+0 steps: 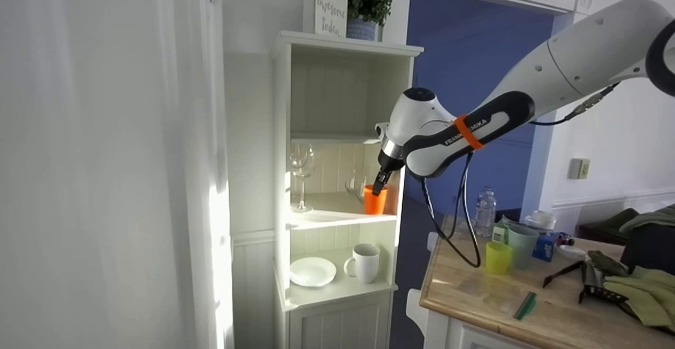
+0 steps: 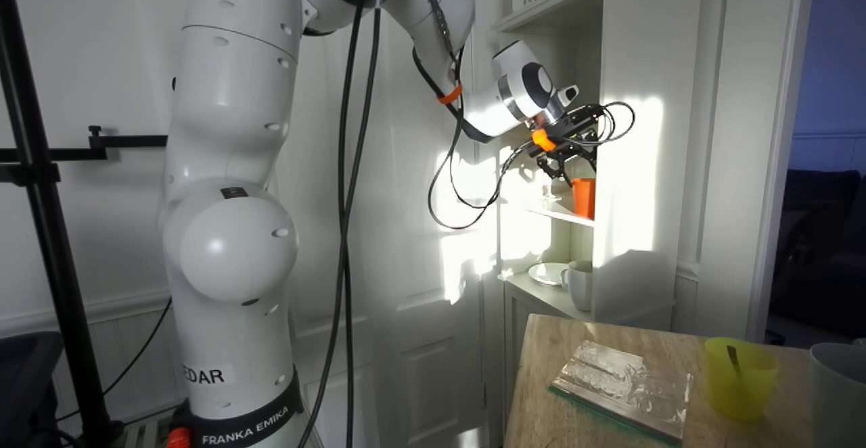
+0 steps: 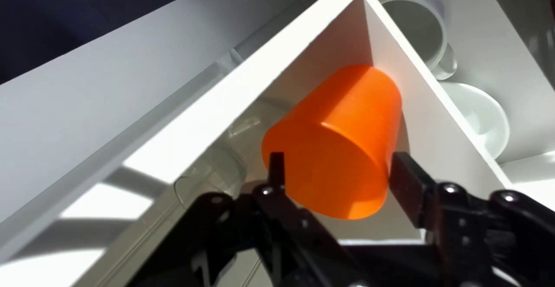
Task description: Put the orange cup on the middle shelf
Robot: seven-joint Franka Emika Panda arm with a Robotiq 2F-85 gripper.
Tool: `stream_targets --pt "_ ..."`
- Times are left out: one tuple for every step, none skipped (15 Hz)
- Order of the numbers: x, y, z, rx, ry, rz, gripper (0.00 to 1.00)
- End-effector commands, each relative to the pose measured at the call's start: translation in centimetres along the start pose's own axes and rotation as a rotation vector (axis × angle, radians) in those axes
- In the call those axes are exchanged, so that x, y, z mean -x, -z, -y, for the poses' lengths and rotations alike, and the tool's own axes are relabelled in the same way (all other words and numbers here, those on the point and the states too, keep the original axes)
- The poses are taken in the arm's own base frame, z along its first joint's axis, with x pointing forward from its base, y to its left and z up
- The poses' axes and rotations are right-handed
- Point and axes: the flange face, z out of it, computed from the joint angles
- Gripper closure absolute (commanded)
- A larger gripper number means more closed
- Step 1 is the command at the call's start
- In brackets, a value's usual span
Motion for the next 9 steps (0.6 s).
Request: stream_targets --pt "0.3 -0.3 0.2 0.036 -0.003 -0.015 0.35" --pt "0.4 -0.4 0.3 0.040 -0.002 -0.014 0.33" --pt "0.4 -0.5 0.3 0.044 -0.001 -0.014 0.35" --pt "0.4 -0.5 0.4 0.045 0.000 -0.012 0.34" --pt "0.5 -0.4 0.6 0.040 0.004 -0.008 0.32" --pt "0.5 0.0 0.9 0.030 0.010 -0.010 0.30" --pt "0.5 0.4 1.1 0.029 0.016 -0.013 0.28" --pt "0.5 0.7 1.3 0.035 0.020 -0.019 0.30" --pt "0.6 1.0 1.7 0.034 0.026 -0.021 0.31"
